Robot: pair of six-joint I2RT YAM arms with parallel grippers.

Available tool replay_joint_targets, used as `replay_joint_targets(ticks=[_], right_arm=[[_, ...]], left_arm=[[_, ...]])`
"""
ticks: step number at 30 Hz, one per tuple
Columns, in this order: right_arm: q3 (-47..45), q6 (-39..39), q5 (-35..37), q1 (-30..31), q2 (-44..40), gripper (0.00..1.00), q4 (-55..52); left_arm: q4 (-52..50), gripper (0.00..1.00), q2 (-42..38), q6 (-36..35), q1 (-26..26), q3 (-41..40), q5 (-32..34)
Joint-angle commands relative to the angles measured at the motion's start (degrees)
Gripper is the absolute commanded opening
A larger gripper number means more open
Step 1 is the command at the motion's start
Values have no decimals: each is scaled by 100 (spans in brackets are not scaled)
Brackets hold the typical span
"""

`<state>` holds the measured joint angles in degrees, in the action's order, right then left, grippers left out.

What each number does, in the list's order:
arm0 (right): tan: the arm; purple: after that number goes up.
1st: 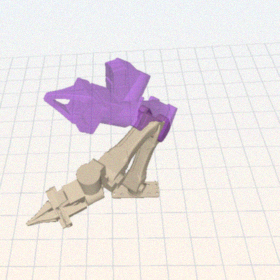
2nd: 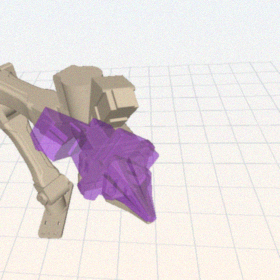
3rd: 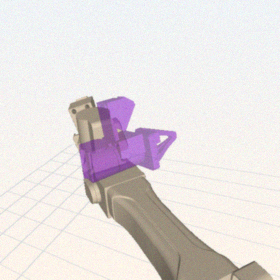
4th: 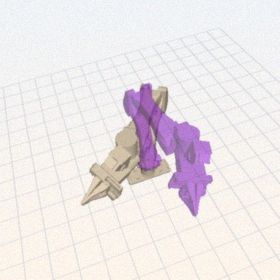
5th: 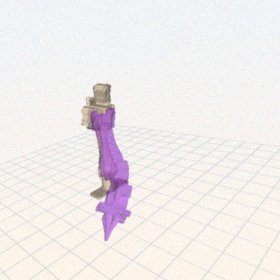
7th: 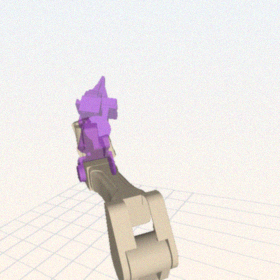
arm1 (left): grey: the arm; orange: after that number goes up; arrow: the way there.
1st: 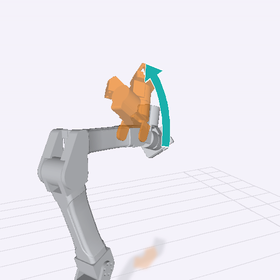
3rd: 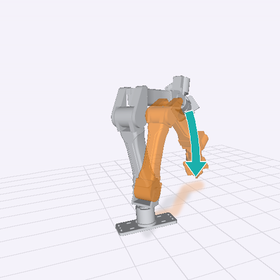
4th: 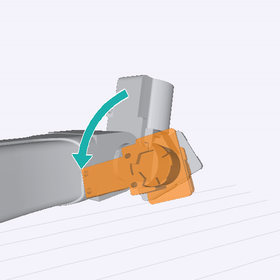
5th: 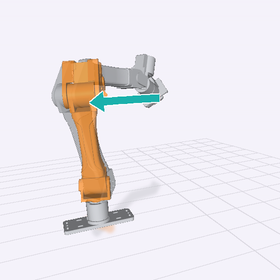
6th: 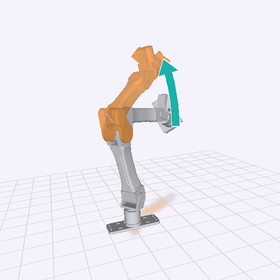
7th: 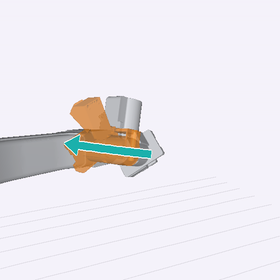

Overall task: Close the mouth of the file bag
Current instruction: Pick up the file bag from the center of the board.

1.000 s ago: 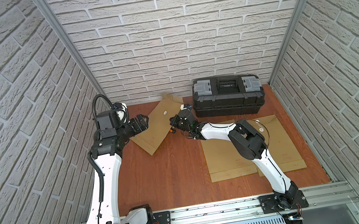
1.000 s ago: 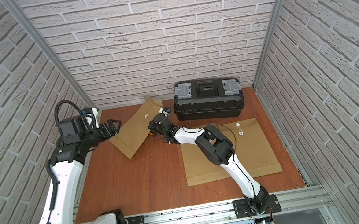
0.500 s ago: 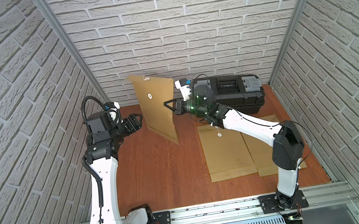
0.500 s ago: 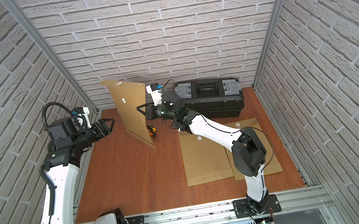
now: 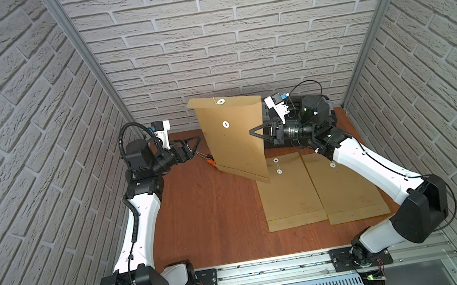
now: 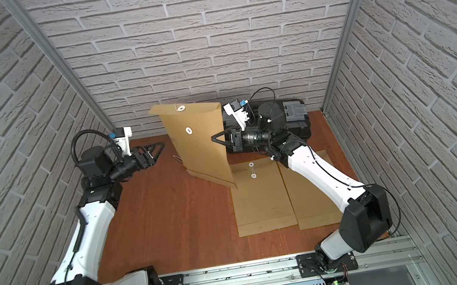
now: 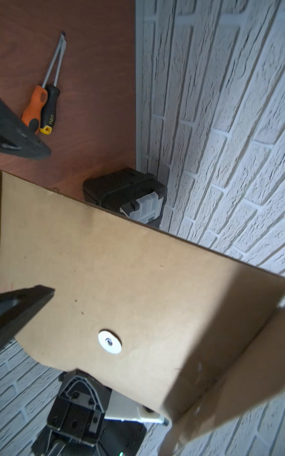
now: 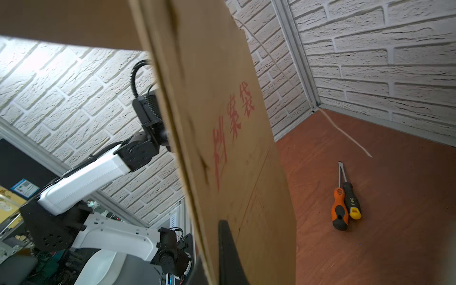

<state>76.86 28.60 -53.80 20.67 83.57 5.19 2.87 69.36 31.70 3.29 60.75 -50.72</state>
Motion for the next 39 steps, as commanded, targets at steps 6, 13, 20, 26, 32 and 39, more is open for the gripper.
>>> replay_joint_targets(ticks=[6, 13, 20, 26, 32, 39], right_arm=[[-193, -170, -1075, -237, -258, 3, 127], [-409, -36, -1168, -418, -355, 3, 336], [-695, 849, -1357, -561, -285, 3, 1537], [-733, 955, -1186, -660, -183, 3, 1599], [-845, 1265, -1178, -660, -30, 3, 2002], [-995, 1227, -1184, -669, 114, 3, 1977]], left_arm=[[983, 80, 506, -103, -611, 350, -1042], [2286, 72, 749, 730, -832, 249, -1379], [3096, 56, 895, 1251, -979, 149, -1831], [2938, 42, 859, 1102, -1006, 127, -1890], [2600, 28, 862, 837, -1067, 208, -1926], [2452, 19, 881, 695, -1085, 192, -1968]])
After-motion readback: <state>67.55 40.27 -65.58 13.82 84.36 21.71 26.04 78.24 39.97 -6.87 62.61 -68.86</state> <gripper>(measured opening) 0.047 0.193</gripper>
